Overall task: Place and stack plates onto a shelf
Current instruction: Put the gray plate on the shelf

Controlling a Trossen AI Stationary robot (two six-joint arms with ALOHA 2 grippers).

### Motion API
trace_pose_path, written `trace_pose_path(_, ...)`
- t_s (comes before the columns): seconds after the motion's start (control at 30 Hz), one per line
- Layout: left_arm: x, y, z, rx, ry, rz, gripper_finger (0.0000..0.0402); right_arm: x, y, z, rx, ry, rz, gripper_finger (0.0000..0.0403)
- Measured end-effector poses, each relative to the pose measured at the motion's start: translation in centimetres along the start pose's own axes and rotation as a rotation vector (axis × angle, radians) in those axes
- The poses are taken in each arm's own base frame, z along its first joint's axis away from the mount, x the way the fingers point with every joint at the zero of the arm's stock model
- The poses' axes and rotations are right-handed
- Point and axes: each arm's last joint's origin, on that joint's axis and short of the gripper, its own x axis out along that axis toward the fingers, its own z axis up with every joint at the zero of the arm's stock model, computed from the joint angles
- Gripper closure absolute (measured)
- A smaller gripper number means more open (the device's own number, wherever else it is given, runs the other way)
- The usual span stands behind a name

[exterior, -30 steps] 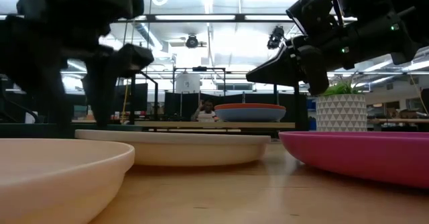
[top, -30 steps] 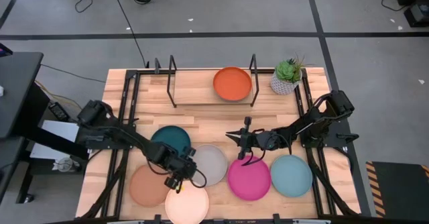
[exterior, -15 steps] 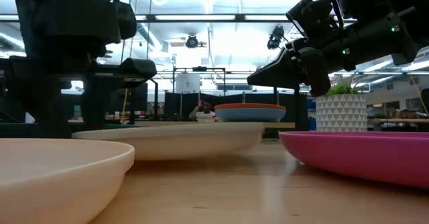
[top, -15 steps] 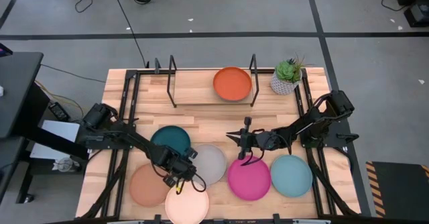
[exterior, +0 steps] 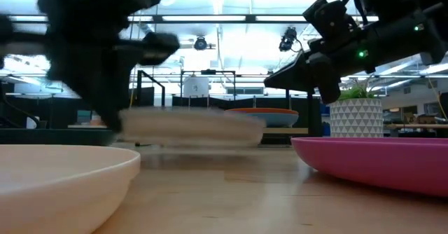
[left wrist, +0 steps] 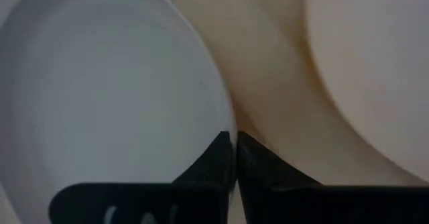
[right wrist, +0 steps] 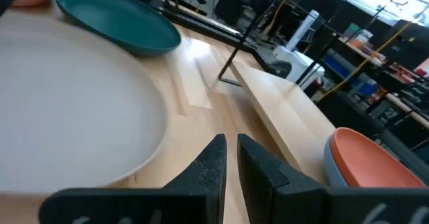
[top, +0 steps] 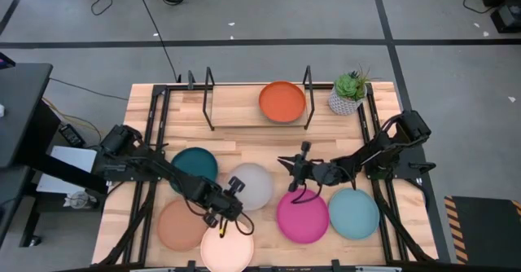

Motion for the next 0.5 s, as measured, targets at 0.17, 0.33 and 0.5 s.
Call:
trace_pose_path(0.17, -2.3, 3.9, -0.2, -0.204, 0.07, 0.087, 0.0386, -0.1, 0.0, 0.2, -0.001, -0.009, -0.009, 0.0359)
trace_pose_path(0.33, -2.7, 7.7, -2.1, -0.316, 0.159, 0.187, 0.0384, -0.1, 0.0, 0.2, 0.002, -0.013, -0.005, 0.0359)
trace_pose_path(0.5, -1.8, 11.2, -5.1, -0.426, 0.254, 0.226, 0.0384, -0.1, 0.0, 0.1, -0.001, -0.011, -0.001, 0.0359)
